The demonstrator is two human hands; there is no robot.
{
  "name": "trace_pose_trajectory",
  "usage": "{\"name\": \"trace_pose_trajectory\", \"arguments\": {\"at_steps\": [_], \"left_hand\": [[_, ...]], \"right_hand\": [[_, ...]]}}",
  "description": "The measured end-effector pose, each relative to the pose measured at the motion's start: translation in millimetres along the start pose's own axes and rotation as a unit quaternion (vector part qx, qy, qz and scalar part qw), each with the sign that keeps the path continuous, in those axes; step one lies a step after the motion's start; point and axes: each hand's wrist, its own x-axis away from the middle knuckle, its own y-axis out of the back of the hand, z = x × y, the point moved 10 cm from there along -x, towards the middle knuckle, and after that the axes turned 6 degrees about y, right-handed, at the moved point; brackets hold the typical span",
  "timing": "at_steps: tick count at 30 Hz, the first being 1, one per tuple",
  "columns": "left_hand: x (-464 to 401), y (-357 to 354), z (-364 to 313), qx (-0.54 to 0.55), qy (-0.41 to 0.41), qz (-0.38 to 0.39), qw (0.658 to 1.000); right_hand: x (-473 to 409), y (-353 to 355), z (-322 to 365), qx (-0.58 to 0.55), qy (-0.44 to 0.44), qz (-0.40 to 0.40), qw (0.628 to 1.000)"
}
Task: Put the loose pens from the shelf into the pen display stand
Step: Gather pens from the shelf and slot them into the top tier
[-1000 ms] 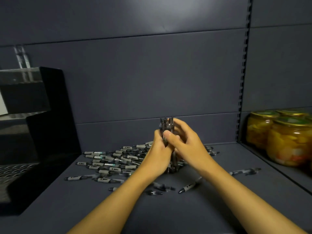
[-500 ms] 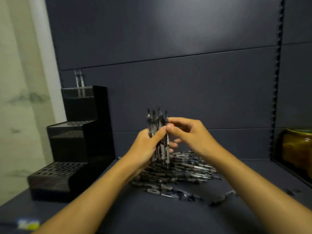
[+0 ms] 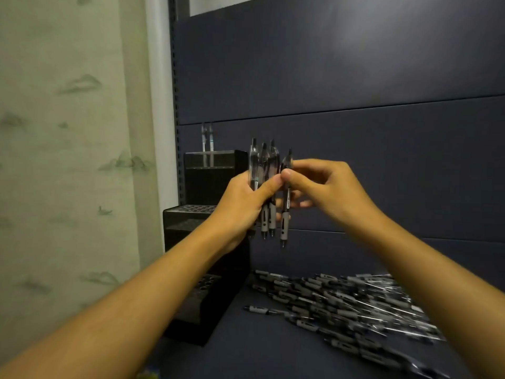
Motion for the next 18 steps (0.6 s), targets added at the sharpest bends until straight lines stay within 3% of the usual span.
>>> {"name": "trace_pose_trajectory", "arguments": {"at_steps": [5,10,15,18], "left_hand": [[-33.5,78.5,4.8,0.036,-0.016,-0.004,0.999],[-74.2,150.3,20.7,0.07,-0.014,-0.011,0.997],[-98.6,177.4,39.2,0.171,0.012,0.031,0.985],[-107.6,193.1,57.5,0.165,0.032,0.053,0.984]], "right_hand": [[-51.9,-61.3,10.0,0.096,0.025,-0.056,0.994],[-96.6,-123.2,3.1,0.124,0.02,-0.039,0.991],[-132.7,-135.7,-12.4,0.089,-0.004,-0.102,0.991],[-153.4,-133.4,-18.3,0.07,-0.011,-0.119,0.99]]}}
